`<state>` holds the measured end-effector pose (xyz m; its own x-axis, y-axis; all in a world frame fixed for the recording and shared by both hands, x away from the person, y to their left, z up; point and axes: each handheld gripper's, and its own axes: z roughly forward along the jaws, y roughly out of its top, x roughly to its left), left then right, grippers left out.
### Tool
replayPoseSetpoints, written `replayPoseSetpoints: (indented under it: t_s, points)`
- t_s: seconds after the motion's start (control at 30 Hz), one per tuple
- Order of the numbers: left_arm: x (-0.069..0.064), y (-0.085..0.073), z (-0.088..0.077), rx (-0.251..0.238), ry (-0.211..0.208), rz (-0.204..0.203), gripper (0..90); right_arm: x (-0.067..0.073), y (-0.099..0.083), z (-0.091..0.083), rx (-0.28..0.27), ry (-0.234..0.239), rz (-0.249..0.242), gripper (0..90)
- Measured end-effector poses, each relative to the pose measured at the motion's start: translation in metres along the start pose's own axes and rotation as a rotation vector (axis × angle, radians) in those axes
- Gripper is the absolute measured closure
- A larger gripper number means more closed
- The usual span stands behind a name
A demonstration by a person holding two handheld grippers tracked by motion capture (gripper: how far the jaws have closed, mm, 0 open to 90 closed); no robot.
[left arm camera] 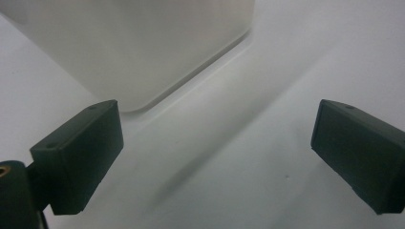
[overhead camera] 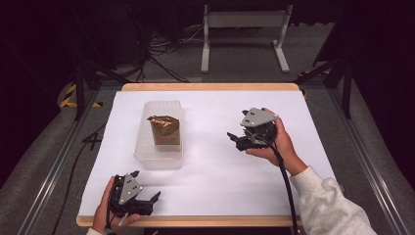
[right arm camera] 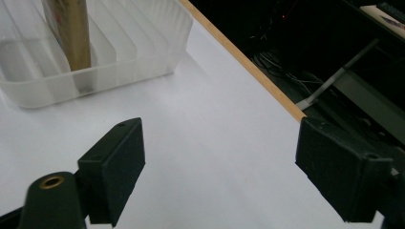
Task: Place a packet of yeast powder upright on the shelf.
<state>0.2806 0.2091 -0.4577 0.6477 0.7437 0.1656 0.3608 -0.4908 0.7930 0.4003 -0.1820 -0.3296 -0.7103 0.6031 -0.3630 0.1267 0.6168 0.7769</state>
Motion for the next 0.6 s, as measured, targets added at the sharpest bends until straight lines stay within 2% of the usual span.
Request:
replayPoseSetpoints:
  t_s: [0.33, 0.6]
  points:
    - [0.001, -0.001, -0.001, -0.001, 0.004, 0.003, 4.4, -0.008, -0.026, -0.010, 0.004, -0.036, 0.034, 15.7]
    - [0.001, 0.000, -0.001, 0.000, 0.010, 0.003, 4.5, -0.008, -0.046, -0.024, 0.003, -0.092, 0.002, 14.9]
